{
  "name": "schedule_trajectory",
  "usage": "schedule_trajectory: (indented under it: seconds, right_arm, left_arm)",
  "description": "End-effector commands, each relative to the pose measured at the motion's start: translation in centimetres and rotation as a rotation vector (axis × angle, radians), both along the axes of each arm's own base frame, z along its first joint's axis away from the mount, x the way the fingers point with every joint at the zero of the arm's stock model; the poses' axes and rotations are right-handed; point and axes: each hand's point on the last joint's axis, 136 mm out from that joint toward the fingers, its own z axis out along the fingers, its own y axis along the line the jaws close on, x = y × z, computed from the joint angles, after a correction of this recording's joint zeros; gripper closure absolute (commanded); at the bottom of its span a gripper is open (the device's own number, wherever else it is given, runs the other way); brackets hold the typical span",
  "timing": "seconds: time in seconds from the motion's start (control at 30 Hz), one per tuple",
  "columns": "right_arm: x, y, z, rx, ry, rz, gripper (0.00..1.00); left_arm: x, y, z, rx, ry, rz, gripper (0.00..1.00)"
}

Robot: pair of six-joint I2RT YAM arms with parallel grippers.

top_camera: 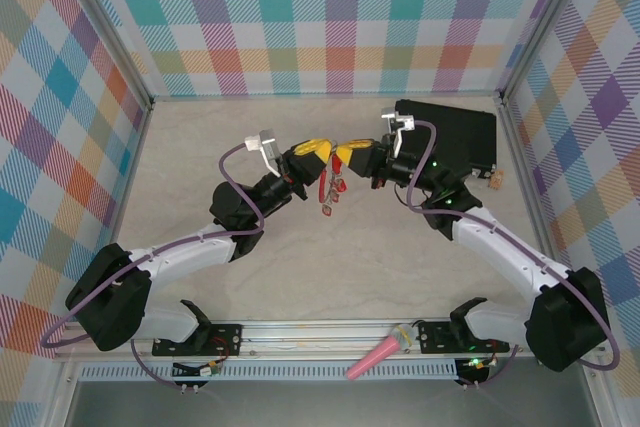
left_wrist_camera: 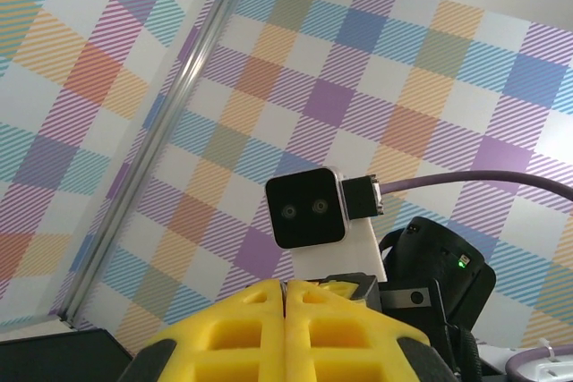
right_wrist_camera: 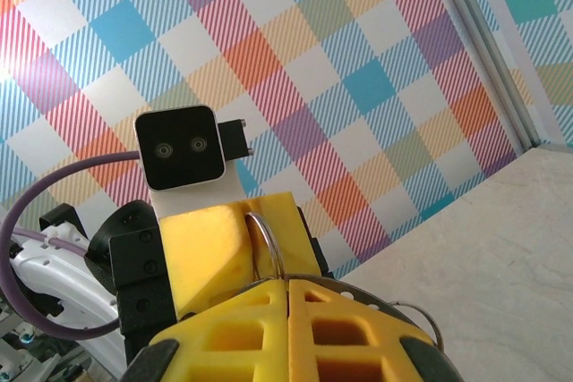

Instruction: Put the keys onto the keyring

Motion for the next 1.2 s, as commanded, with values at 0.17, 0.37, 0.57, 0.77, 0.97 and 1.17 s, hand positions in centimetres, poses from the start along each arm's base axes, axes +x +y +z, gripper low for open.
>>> schedule_trajectory:
  seconds: [0.17, 0.37, 0.57, 0.77, 0.97, 1.17]
  right_arm:
    - [-0.6, 0.6, -0.6, 0.009, 0.015, 0.053, 0.90]
    - [-0.9, 0.3, -0.6, 0.003, 0.006, 0.034, 0.81]
    - [-0.9, -1.5, -0.2, -0.002, -0.035, -0.090, 0.77]
    - [-1.3, -2.1, 1.0, 0.006, -0.078, -0.114, 0.74]
    - [-1.9, -1.4, 2.3, 0.012, -0.117, -0.053, 0.73]
    - [-1.5, -0.8, 2.8, 0.022, -0.121, -0.021, 0.73]
  left_arm:
    - [-1.9, 0.2, 2.6, -0.054, -0.080, -0.055, 1.00]
    - [-1.6, 0.1, 2.1, -0.046, -0.071, -0.044, 1.00]
    - [-1.5, 0.4, 1.7, -0.041, -0.071, -0.020, 1.00]
    - [-1.5, 0.2, 1.8, -0.040, -0.071, -0.030, 1.00]
    - [-1.6, 0.1, 1.8, -0.040, -0.068, -0.041, 1.00]
    - [-1.6, 0.0, 1.7, -0.039, -0.064, -0.049, 1.00]
